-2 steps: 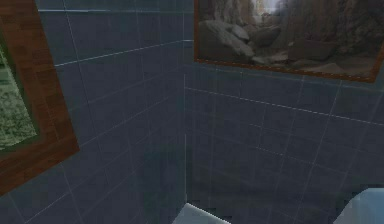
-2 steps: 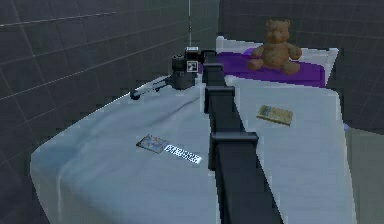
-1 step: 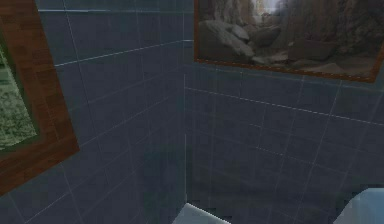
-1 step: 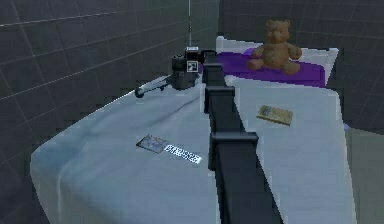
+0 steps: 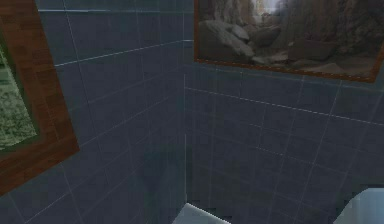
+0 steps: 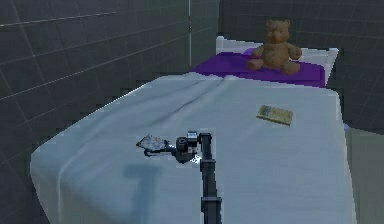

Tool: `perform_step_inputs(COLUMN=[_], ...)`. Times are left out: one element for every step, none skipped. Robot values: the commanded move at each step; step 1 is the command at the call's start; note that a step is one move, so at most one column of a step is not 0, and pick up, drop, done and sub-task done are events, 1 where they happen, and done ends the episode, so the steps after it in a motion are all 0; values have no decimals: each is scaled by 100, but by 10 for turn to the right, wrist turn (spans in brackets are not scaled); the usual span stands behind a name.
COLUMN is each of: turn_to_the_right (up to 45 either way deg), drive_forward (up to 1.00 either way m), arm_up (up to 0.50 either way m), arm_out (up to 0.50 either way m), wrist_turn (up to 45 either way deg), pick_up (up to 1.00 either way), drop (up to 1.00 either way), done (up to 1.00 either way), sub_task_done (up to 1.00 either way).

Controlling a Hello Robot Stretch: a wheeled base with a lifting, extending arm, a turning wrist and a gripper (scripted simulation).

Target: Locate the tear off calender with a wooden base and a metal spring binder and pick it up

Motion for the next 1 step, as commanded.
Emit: perform_step_inputs(turn_to_the_right=[0], drive_forward=[0], arm_up=[0], arm_out=[0], wrist_turn=[0], pick_up=[100], drop=[0], done=[0], sub_task_done=[0])
